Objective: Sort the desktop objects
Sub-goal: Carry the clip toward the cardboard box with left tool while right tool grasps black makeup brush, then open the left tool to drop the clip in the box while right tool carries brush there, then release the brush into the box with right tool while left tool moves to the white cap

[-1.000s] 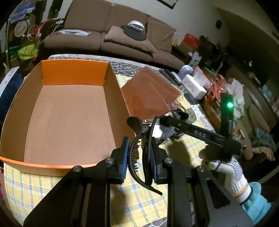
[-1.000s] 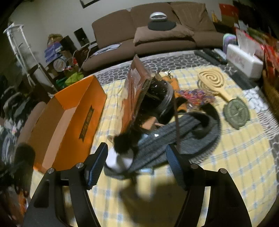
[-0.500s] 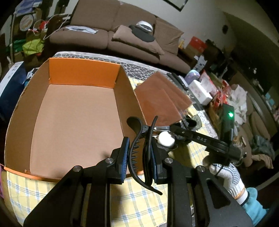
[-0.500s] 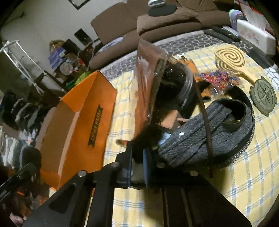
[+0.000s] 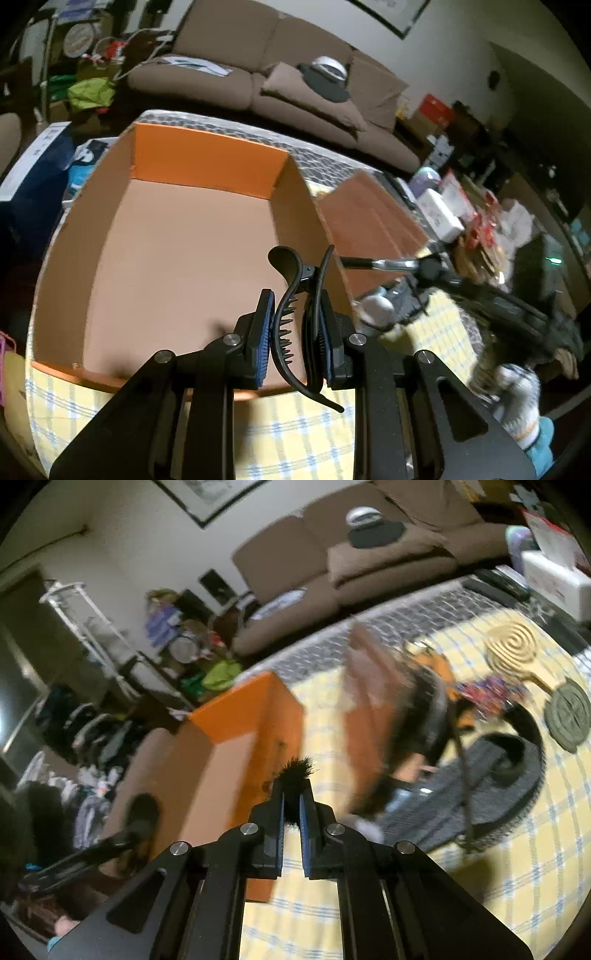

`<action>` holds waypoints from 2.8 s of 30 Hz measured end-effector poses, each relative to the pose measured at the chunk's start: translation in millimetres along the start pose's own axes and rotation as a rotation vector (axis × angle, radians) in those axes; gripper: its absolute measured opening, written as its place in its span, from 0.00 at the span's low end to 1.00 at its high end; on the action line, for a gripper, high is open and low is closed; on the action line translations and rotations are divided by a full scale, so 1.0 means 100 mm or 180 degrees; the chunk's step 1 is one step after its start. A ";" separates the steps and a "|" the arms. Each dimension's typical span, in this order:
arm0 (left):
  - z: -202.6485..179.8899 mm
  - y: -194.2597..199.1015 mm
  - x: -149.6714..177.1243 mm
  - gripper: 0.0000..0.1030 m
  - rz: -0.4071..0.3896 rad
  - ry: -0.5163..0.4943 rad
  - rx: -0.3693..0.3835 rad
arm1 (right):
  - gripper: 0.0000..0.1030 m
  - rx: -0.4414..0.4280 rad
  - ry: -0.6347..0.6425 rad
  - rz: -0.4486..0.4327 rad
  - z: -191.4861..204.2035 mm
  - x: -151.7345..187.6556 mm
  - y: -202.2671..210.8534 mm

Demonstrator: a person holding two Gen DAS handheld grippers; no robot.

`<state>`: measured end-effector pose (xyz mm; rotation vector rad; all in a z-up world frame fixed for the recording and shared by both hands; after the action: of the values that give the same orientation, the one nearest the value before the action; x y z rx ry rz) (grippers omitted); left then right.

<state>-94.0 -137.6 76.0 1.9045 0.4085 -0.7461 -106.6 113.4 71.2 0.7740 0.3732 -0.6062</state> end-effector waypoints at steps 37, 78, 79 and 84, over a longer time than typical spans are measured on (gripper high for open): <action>0.35 -0.50 0.19 0.20 0.0416 0.0237 -0.0402 | 0.05 -0.0106 0.0683 0.0842 0.74 0.62 -0.49; 0.48 -0.32 0.16 0.41 0.0204 0.0704 -0.0055 | 0.64 -0.0295 0.0275 0.0153 0.64 0.14 -0.47; 0.47 -0.32 0.16 0.41 0.0208 0.0689 -0.0051 | 0.64 -0.0279 0.0264 0.0135 0.62 0.12 -0.45; 0.39 -0.34 0.15 0.41 0.0222 0.0650 -0.0019 | 0.64 -0.0121 0.0265 0.0072 0.48 0.07 -0.38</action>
<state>-114.5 -158.7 30.9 1.9860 0.4673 -0.5057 -120.6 53.9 79.5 0.7677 0.4507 -0.5454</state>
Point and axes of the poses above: each gripper's, at about its wrist camera, not at the fingertips, and y roughly against the way its jaws point, z to its left, x to its underside, the point moved 6 cm from there along -y, roughly the way its jaws point, and after that the axes turned 11 degrees about -y, right-handed, at the moved point
